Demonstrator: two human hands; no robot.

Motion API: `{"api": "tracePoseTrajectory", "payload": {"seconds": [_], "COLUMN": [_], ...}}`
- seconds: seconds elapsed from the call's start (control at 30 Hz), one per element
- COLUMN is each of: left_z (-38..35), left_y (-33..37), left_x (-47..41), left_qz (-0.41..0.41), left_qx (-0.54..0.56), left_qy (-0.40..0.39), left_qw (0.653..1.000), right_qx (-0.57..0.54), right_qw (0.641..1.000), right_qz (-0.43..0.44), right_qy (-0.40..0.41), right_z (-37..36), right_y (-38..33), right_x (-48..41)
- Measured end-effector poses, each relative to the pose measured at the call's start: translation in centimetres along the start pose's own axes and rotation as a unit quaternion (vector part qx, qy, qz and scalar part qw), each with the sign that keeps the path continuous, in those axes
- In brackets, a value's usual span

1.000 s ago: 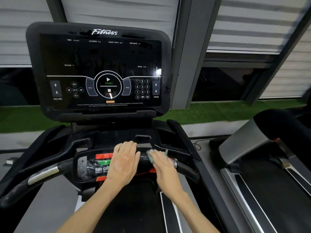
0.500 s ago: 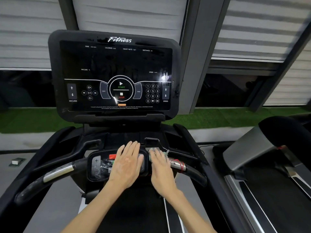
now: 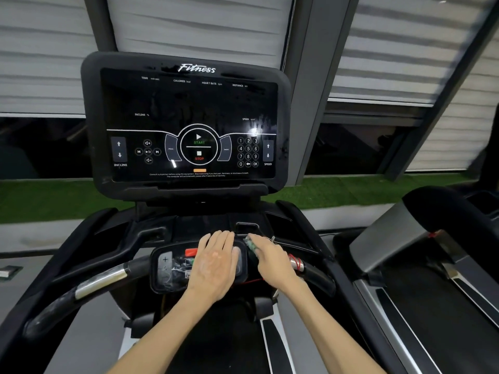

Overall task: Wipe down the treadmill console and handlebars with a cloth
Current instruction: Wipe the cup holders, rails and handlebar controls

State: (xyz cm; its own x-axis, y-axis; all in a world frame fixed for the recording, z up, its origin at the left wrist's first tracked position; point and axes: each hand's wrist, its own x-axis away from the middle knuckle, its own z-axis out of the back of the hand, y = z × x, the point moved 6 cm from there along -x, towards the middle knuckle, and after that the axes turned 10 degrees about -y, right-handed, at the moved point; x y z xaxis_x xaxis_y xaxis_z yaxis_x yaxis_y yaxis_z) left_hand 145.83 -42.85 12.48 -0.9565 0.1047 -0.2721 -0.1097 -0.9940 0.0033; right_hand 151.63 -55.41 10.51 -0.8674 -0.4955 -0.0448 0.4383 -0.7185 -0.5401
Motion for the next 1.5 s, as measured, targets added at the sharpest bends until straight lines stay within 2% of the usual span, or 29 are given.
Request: {"api": "tracePoseTrajectory", "payload": {"seconds": [0.1, 0.17, 0.33, 0.43, 0.63, 0.77, 0.9, 1.0, 1.1, 1.17, 1.2, 1.33, 1.4, 1.5], "left_z": [-0.5, -0.6, -0.4, -1.1, -1.0, -1.2, -1.6, -1.8, -1.5, -1.5, -1.7, -2.2, -2.2, -2.1], "left_y": [-0.3, -0.3, -0.3, -0.2, -0.2, -0.2, -0.1, -0.2, -0.2, -0.3, -0.3, -0.5, -0.6, -0.5], "left_x": [-0.2, -0.2, -0.1, -0.1, -0.2, -0.3, -0.3, -0.3, -0.2, -0.2, -0.2, -0.3, -0.2, -0.1], "left_qz": [0.019, 0.025, 0.026, 0.020, 0.024, 0.036, 0.042, 0.029, 0.037, 0.040, 0.040, 0.022, 0.013, 0.009], "left_qx": [0.022, 0.033, 0.031, 0.015, 0.017, 0.038, 0.033, 0.018, 0.038, 0.053, 0.055, 0.050, 0.044, 0.034], "left_qy": [-0.007, -0.017, -0.026, -0.053, -0.046, -0.033, -0.043, -0.055, -0.032, -0.022, -0.023, -0.037, -0.041, -0.038], "left_qw": [1.000, 0.999, 0.999, 0.998, 0.998, 0.998, 0.998, 0.998, 0.998, 0.998, 0.997, 0.998, 0.998, 0.999], "right_qx": [0.004, 0.012, 0.037, 0.034, 0.030, -0.014, -0.020, -0.025, -0.049, -0.047, -0.044, -0.006, 0.011, -0.018], "right_qw": [0.998, 0.996, 0.997, 0.998, 0.999, 0.999, 0.999, 0.999, 0.992, 0.988, 0.990, 0.999, 0.999, 0.998], "right_qz": [0.032, 0.040, 0.050, 0.025, -0.036, 0.040, 0.043, 0.011, -0.097, -0.134, -0.122, 0.014, 0.030, 0.048], "right_qy": [0.061, 0.074, 0.041, 0.035, -0.011, 0.009, 0.021, 0.042, 0.060, 0.053, 0.055, 0.037, 0.023, 0.024], "right_z": [-1.5, -2.3, -1.8, -1.4, -0.3, -1.2, -1.4, -0.6, 0.8, 1.1, 1.1, -0.8, -1.5, -0.9], "right_y": [-0.7, -0.8, 0.5, 0.4, 0.3, -0.4, 1.5, 3.0, 6.2, 7.0, 6.3, 1.0, -0.3, -0.2], "right_x": [2.5, 4.6, 3.5, 1.8, -0.7, 1.5, 3.1, 3.5, 4.6, 5.1, 4.9, 2.4, 1.7, 1.8]}}
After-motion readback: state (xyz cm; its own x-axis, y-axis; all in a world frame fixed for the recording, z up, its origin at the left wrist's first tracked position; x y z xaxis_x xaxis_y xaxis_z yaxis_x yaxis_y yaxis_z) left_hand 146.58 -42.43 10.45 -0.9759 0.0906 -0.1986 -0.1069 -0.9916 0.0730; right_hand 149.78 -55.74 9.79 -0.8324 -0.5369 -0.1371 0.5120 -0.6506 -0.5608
